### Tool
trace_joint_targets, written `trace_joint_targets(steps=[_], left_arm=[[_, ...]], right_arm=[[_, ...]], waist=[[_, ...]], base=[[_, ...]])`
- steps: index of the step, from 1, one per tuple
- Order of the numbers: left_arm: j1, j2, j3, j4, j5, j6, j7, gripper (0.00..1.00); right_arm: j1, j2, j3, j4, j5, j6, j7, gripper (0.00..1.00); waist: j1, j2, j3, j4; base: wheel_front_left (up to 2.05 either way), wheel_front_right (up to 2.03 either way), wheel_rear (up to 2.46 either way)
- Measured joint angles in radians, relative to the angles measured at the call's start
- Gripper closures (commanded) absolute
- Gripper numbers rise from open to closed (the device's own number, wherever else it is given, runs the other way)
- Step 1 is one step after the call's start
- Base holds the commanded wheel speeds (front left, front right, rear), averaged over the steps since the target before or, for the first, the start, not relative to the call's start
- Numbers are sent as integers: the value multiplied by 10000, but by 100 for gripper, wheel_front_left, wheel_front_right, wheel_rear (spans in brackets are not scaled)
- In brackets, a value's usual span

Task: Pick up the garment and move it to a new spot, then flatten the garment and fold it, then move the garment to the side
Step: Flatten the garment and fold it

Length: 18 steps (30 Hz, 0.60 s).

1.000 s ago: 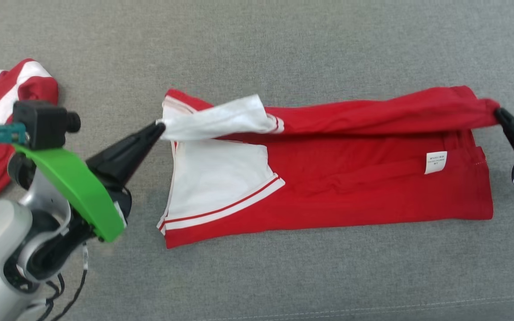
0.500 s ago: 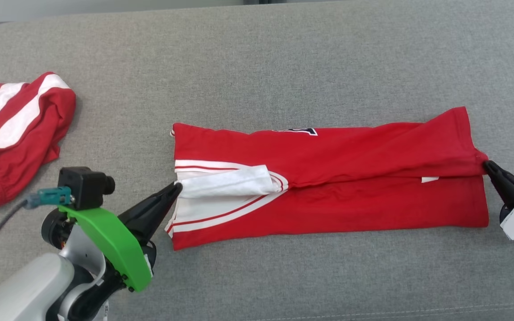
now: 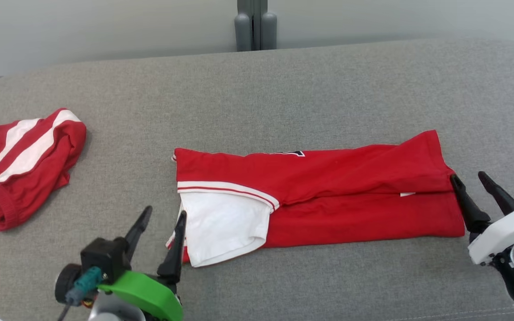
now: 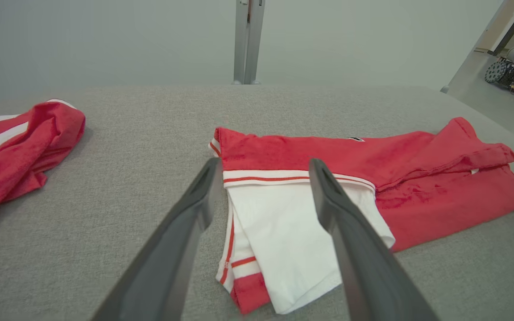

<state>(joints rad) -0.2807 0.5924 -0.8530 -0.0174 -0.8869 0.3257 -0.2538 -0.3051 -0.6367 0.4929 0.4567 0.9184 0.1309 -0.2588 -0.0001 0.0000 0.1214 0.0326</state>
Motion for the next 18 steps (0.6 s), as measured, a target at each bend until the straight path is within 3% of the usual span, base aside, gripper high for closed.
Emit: trace_joint_targets(steps=[4,8,13,18], left_arm=[[1005,-980,594,104,1118,523,-69,0],[2101,-1808,1774,-117,2395,702,-77,0],[3184,-2690,3350,-454,4249,451,-86,0],[3944,-3369,4169,-589,5925,146,-86,0]], right_arm=[[620,1051,-1285,-316,-1605,2,-31,0],[1568,1916,-2272,-677,-2821,2,-29,0],[2272,2926,-3630,-1486,-4165,2,-33,0],[2982,3595,-4268,-1894,-5294,2,-38,0]], waist=[[0,0,-484,-110],[0,0,-930,-160],[0,0,-1332,-113],[0,0,-1556,45]], base=[[0,0,0],[0,0,0],[0,0,0],[0,0,0]])
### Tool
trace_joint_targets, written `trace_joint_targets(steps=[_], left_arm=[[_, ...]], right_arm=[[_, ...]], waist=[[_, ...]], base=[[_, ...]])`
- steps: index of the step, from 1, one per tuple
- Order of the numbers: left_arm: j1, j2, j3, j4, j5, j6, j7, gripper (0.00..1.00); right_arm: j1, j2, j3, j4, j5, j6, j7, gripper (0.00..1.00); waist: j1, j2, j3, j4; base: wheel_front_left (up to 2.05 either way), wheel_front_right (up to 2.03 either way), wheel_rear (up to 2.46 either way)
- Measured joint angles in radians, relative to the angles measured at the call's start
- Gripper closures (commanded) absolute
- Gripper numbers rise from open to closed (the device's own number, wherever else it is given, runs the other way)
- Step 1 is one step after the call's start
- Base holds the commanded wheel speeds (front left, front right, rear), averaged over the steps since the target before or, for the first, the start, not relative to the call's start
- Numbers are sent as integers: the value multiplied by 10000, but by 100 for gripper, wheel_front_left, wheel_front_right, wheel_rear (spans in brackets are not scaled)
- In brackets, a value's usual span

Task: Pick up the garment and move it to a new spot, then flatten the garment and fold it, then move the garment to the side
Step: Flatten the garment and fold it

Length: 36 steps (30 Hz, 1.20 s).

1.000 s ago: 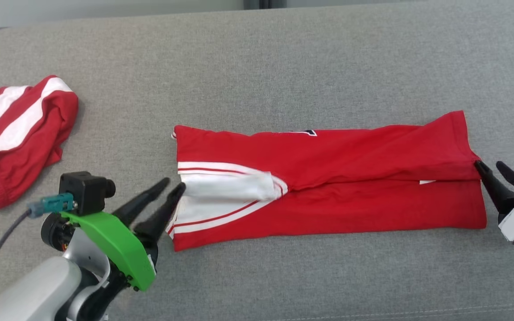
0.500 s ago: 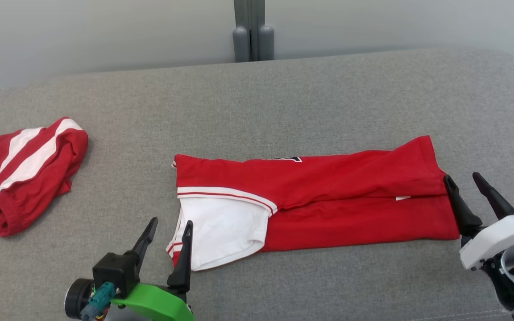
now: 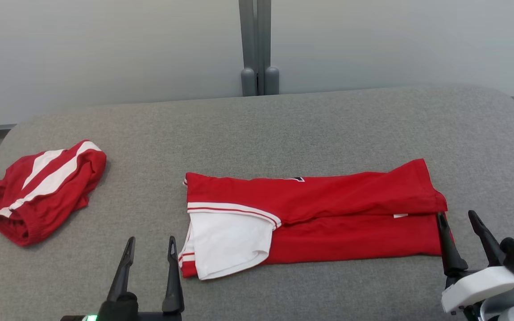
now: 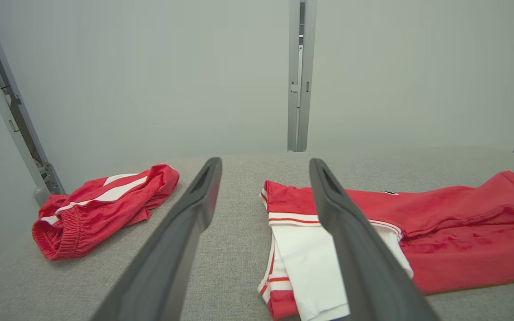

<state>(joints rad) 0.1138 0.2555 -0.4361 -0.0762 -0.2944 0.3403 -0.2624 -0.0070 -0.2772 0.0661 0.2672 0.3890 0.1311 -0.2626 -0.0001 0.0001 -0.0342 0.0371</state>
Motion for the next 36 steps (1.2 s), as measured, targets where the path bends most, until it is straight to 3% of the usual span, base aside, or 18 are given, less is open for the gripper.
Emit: trace_joint_targets(steps=[4,8,13,18,28,35,36], left_arm=[[227,-531,226,36,767,-464,-2,0],[303,-932,251,184,1331,-888,-2,0],[386,-1304,349,326,1720,-1310,-2,0],[358,-1526,380,405,1939,-1639,-2,0],[-65,-1825,525,339,2230,-1964,-15,0],[-372,-1950,543,242,2359,-2040,-15,0],[-413,-1964,529,242,2378,-2071,-15,0]], right_arm=[[337,405,-293,46,-2,2,0,0],[297,477,-570,959,593,0,0,0],[-706,161,-803,2615,913,2,209,0],[-1787,-295,-1076,4176,125,0,830,0],[-3443,-750,-1218,6040,-863,2,1448,0],[-3626,-514,-1103,6775,-635,2,1584,0],[-3654,-464,-1066,6805,-477,2,1584,4]], waist=[[0,0,-86,241],[0,0,-113,559],[0,0,-69,988],[0,0,121,1335],[0,0,1068,1654],[1,0,1670,1696],[0,0,1736,1686]], base=[[0,0,0],[0,0,0],[0,0,0],[0,0,0],[0,0,0],[0,0,0],[0,0,0]])
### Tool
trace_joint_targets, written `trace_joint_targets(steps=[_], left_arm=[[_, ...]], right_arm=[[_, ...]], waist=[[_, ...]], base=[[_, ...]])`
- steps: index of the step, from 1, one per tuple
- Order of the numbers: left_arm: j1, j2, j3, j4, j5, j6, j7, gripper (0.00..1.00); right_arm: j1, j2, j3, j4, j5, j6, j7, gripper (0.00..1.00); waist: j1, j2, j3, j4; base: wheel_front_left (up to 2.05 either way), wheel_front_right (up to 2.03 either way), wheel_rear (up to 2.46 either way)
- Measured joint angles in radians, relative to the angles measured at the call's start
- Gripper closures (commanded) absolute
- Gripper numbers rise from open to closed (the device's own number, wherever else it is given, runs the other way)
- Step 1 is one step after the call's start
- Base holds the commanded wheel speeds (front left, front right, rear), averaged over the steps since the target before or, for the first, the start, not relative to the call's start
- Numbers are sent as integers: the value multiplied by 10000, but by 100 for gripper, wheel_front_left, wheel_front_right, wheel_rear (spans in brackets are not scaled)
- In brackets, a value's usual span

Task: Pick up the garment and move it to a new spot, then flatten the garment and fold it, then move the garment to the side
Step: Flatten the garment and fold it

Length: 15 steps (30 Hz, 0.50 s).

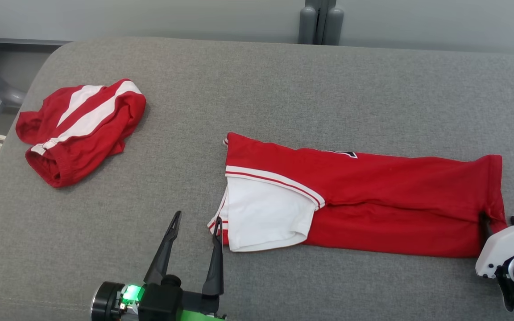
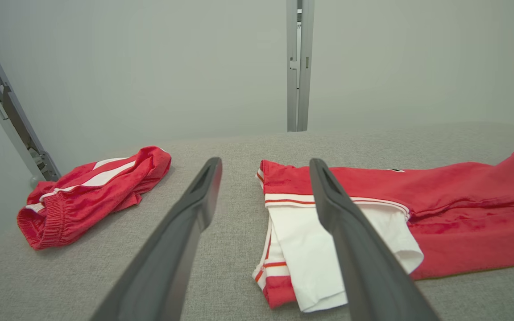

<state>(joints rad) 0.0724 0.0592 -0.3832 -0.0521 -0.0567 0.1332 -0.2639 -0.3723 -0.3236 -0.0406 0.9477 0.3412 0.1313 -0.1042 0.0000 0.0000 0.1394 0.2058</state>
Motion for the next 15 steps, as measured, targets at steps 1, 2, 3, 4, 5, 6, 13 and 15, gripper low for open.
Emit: trace_joint_targets(steps=[1,2,3,4,5,6,13,15], left_arm=[[-25,-10,-6,2,21,-6,0,0],[-28,-15,-13,10,29,-8,-2,0],[-29,-21,-17,21,56,-10,0,0],[-35,-27,-29,27,58,-12,0,0],[-44,-33,-36,35,69,-12,0,0],[-59,-36,-38,38,84,-13,0,0],[-64,-46,94,46,161,-36,-2,0],[-75,-44,121,92,199,-102,0,0]], right_arm=[[-7,31,79,2,113,-2,4,18],[-6,48,123,2,240,-2,13,55],[-5,46,192,-2,410,4,23,76],[-3,38,265,-36,583,6,40,100],[-3,42,316,-84,729,6,44,100],[1,-4,382,-128,830,10,42,100],[-27,-1007,566,-453,1011,13,-360,100],[-133,-1383,514,-619,1043,10,-476,100]], waist=[[0,0,49,-18],[0,0,72,-44],[0,0,91,-85],[0,0,102,-128],[0,0,109,-161],[0,0,114,-201],[0,0,151,-522],[0,0,189,-635]], base=[[0,0,0],[0,0,0],[0,0,0],[0,0,0],[0,0,0],[0,0,0],[0,0,0],[0,0,0]])
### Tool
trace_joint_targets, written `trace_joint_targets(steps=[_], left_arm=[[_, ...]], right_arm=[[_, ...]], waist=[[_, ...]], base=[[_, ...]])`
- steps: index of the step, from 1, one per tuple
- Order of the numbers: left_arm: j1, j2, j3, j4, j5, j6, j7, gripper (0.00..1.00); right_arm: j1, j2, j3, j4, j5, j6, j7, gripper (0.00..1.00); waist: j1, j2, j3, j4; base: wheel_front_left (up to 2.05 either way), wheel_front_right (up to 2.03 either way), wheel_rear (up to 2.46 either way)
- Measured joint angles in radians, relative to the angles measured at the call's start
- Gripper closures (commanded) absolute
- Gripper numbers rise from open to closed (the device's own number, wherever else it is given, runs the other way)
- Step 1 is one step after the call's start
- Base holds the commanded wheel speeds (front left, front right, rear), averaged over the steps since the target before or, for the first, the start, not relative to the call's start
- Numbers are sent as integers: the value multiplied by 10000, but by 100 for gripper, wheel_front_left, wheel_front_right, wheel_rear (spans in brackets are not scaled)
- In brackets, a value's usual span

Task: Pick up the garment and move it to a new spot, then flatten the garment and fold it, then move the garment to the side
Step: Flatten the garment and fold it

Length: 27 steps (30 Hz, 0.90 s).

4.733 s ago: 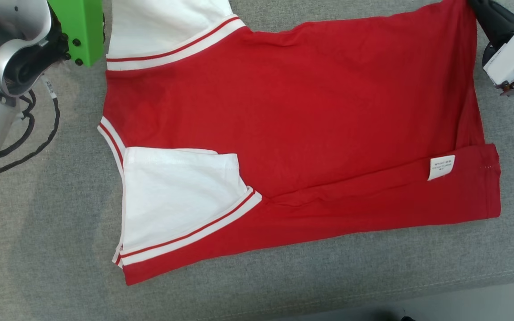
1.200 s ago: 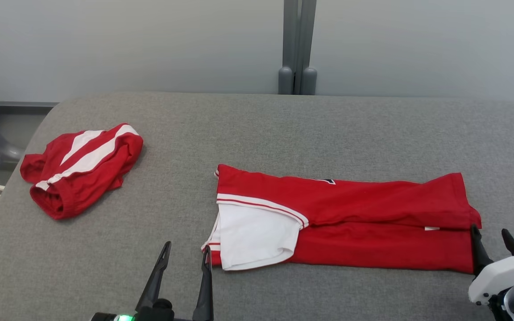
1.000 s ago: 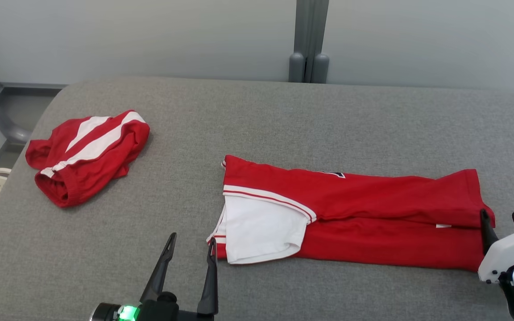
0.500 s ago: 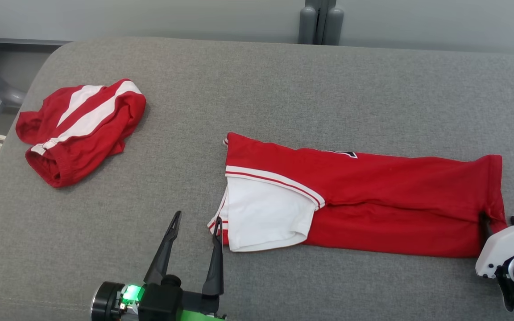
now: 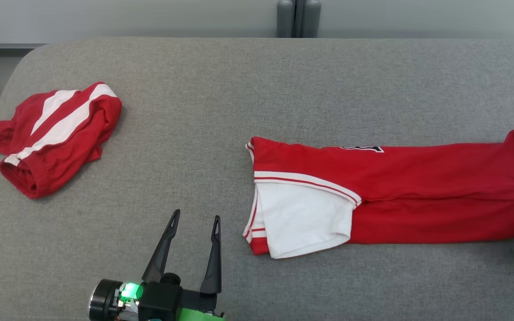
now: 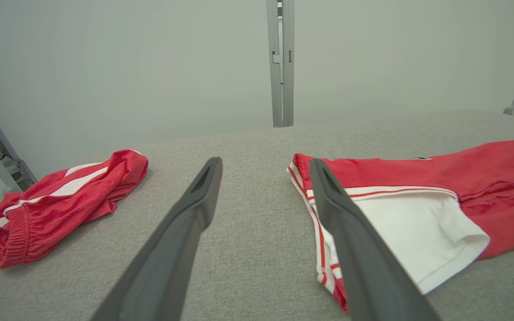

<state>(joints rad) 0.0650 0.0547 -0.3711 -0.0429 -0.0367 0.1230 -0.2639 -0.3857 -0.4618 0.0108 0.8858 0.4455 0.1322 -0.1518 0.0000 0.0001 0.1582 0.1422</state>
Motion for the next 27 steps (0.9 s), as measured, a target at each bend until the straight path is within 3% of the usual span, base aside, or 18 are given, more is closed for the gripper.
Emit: trace_joint_targets(steps=[5,12,19,27], left_arm=[[-125,0,36,25,52,-42,-2,0],[-136,-8,21,130,54,-54,-2,0],[-151,-21,-117,249,54,-73,0,0],[-152,-29,-199,278,27,-36,-2,0]], right_arm=[[-190,-920,155,-700,-81,-4,42,100],[-112,-980,656,-3302,453,-6,1087,100],[915,-339,523,-6725,796,-6,2552,100],[1897,1371,489,-9444,15,-10,3708,100]], waist=[[0,0,108,-315],[0,0,89,-726],[0,0,-69,-660],[0,0,-112,-95]], base=[[0,0,0],[0,0,0],[0,0,0],[0,0,0]])
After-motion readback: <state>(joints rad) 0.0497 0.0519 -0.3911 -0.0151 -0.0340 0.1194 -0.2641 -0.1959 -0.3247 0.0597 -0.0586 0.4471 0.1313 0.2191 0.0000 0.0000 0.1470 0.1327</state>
